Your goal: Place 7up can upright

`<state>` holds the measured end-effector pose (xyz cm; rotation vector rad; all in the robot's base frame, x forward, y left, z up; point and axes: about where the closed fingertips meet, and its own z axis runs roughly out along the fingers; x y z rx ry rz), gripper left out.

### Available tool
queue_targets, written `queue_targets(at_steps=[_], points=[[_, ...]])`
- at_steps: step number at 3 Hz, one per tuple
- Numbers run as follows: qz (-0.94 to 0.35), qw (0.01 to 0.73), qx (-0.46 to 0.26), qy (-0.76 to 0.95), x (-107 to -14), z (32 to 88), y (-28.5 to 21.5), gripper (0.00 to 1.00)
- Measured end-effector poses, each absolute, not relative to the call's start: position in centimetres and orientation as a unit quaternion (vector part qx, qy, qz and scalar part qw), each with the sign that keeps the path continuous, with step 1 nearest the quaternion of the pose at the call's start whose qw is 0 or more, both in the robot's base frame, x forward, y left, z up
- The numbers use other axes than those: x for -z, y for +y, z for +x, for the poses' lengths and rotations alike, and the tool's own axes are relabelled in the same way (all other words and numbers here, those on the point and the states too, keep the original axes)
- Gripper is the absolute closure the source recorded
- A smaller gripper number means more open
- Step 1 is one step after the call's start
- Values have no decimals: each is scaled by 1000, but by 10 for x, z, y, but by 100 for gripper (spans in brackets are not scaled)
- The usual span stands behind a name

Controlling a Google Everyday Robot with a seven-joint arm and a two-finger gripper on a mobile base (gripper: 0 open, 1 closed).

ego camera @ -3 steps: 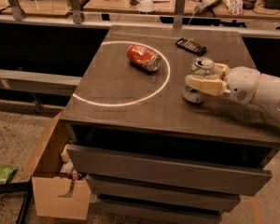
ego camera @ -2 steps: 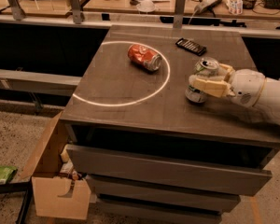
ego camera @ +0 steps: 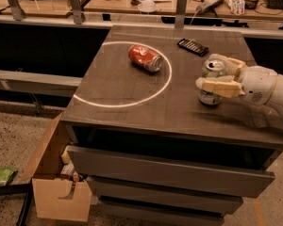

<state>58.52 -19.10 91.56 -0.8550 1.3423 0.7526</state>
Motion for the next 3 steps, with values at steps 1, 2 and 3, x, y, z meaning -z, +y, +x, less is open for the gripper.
queue_targets(at_steps=[1,2,3], points=[[-390,633,-322,586,-921,584,-191,0],[-404,619,-302,602,-927,586,-199,0],[-396,597,-247,653,-927,577,-240,0]])
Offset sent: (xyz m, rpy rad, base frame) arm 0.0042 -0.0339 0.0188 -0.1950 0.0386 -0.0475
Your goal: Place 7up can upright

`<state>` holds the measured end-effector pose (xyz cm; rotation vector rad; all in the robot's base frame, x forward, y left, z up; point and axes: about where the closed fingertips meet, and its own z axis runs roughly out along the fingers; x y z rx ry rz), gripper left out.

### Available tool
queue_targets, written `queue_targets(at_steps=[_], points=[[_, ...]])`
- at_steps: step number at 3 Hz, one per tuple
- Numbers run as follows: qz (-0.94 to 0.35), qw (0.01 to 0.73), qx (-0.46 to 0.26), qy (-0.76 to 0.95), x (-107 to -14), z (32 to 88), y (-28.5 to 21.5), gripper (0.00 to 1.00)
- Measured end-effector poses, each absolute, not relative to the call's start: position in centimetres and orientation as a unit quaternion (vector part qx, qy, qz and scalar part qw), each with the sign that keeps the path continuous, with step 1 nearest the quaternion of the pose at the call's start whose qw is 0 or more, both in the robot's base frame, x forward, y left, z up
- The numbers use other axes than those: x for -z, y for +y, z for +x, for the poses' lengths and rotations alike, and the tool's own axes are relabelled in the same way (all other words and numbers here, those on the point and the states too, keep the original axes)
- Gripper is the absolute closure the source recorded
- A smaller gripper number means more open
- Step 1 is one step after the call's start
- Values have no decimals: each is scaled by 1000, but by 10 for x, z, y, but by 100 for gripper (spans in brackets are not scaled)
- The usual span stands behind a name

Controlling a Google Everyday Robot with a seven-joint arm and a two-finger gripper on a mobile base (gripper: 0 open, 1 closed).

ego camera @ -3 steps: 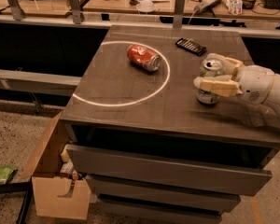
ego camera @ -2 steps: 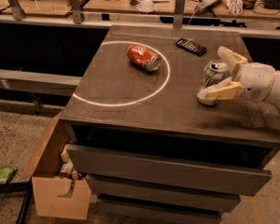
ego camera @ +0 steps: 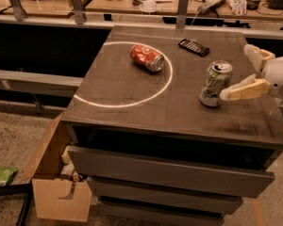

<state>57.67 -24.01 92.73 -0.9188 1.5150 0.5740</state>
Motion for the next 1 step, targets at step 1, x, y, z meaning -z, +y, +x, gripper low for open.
queue_targets(at_steps=[1], points=[[-340,572,-143,733,-933,544,-315,0]])
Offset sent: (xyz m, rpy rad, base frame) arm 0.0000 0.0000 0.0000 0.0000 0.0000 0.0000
